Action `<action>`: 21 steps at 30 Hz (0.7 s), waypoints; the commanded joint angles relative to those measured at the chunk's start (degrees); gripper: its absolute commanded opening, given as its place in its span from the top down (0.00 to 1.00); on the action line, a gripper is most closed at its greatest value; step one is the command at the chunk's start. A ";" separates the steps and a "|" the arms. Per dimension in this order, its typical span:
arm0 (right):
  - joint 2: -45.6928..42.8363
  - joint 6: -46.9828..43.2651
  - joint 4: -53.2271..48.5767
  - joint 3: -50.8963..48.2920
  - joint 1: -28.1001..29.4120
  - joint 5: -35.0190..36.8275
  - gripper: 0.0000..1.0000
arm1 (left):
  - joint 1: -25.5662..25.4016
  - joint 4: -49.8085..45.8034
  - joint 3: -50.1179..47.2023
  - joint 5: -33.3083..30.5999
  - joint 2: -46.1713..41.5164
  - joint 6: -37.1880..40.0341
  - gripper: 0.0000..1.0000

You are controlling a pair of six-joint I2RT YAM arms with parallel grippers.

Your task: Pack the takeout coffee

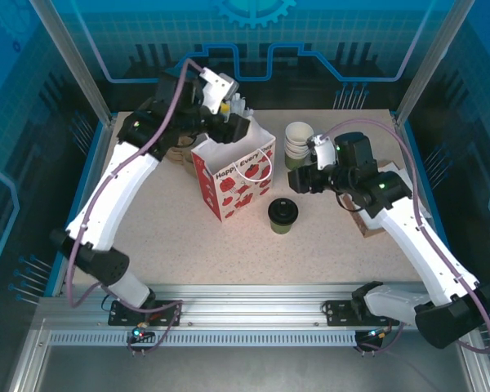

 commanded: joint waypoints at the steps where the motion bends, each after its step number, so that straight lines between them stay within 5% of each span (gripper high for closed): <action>1: -0.89 0.21 -1.48 -4.57 -0.70 1.54 0.34 | 0.26 6.42 -9.10 5.80 -6.52 -9.94 0.25; 11: 5.10 4.54 6.68 -14.27 -3.63 -9.68 0.30 | -0.49 12.61 -36.02 7.11 -27.71 -20.11 0.27; 21: 13.98 5.38 12.64 -16.16 -10.32 -20.44 0.30 | -6.00 12.15 -46.37 7.98 -33.76 -21.51 0.28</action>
